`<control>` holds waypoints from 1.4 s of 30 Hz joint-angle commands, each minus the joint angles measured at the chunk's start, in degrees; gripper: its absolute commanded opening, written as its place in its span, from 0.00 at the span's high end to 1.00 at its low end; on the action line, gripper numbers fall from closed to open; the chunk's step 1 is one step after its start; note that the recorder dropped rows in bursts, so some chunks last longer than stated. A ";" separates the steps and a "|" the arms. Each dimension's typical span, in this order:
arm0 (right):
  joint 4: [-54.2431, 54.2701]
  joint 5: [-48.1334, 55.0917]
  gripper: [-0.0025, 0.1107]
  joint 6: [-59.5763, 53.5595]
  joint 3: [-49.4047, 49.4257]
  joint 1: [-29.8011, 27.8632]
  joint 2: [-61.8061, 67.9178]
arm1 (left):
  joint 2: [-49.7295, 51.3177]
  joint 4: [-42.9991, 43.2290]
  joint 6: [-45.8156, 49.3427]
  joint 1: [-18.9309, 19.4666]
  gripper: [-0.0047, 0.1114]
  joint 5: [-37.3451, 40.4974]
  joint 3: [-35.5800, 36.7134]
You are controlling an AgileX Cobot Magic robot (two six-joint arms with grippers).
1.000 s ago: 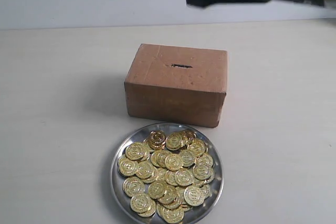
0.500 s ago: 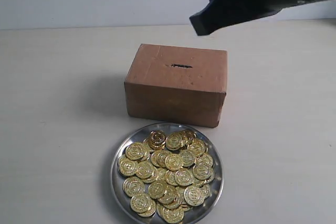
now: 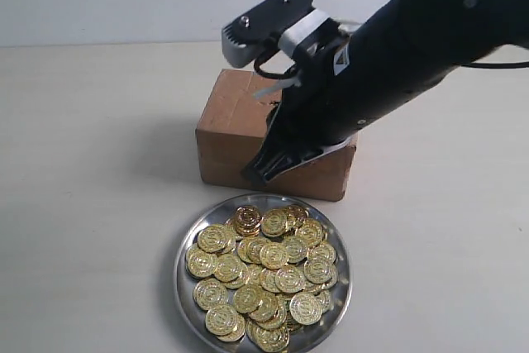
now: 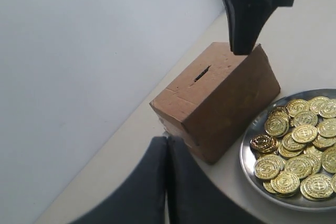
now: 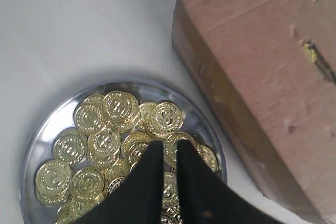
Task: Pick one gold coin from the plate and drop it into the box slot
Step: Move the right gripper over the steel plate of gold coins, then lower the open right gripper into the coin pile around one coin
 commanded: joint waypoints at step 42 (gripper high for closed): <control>-3.38 13.91 0.45 7.85 -22.17 7.42 30.43 | -4.93 -0.41 -0.06 -0.98 0.96 -0.55 0.08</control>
